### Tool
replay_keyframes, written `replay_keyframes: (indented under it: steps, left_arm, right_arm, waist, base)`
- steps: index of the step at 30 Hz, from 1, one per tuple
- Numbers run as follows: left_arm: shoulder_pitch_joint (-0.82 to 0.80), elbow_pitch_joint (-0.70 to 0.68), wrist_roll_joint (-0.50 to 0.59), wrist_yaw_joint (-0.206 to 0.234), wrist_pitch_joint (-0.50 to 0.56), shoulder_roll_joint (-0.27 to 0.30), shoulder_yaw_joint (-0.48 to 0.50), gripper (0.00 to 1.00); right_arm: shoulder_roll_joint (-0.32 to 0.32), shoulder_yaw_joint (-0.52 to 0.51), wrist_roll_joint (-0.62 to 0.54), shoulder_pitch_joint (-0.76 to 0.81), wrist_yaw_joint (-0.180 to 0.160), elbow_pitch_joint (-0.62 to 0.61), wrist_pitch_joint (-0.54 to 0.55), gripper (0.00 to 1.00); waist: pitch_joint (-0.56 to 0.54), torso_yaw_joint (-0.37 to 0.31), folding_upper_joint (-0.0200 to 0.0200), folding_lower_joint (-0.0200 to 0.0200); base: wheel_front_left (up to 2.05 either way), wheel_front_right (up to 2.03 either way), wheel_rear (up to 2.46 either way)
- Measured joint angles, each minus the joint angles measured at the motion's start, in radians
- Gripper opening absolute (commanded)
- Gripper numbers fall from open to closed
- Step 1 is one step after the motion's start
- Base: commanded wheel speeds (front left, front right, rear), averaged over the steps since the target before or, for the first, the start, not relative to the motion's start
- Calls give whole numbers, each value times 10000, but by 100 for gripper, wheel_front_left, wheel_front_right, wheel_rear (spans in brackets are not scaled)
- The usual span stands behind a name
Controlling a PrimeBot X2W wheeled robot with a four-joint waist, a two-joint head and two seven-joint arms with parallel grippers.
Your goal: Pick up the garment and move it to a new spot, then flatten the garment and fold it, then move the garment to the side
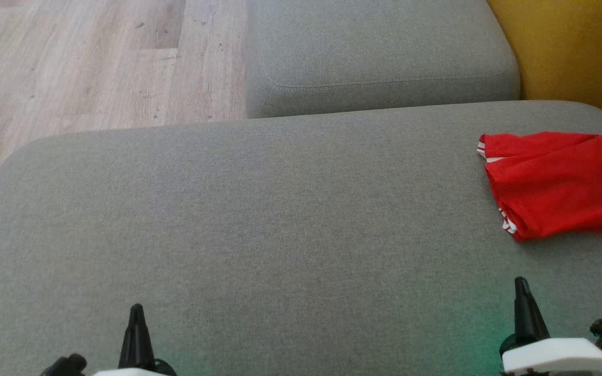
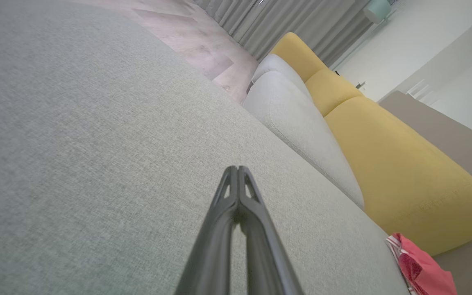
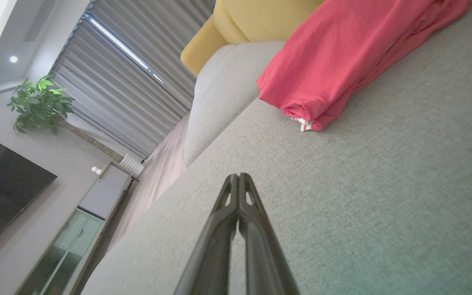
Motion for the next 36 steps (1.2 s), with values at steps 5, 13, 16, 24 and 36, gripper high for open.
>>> replay_keyframes:
  steps: [5, 13, 16, 24, 36]
  left_arm:
    - [-92, 50, -692, -75, 180, 6, 146, 0]
    - [-371, 117, -1615, -205, 360, 6, 311, 0]
    - [-443, 142, -1964, -242, 453, 10, 428, 0]
    - [-618, 221, -2874, -341, 692, 10, 546, 0]
    - [-911, 337, -4226, -516, 984, 8, 844, 0]
  right_arm:
    - [-10, -94, 696, -207, 0, -4, 171, 0]
    - [-12, -221, 1632, -278, 0, -2, 422, 0]
    - [-12, -261, 1971, -428, 0, -2, 504, 0]
    - [-15, -372, 2903, -629, 0, -6, 698, 0]
    - [-17, -575, 4272, -994, 0, -8, 1051, 0]
  waist:
    - [60, -14, 0, 0]
    - [142, -34, 0, 0]
    - [173, -41, 0, 0]
    - [255, -61, 0, -2]
    - [376, -90, 0, -1]
  base:
    - [0, 0, 0]
    - [0, 0, 0]
    - [0, 0, 0]
    - [0, 0, 0]
    - [0, 0, 0]
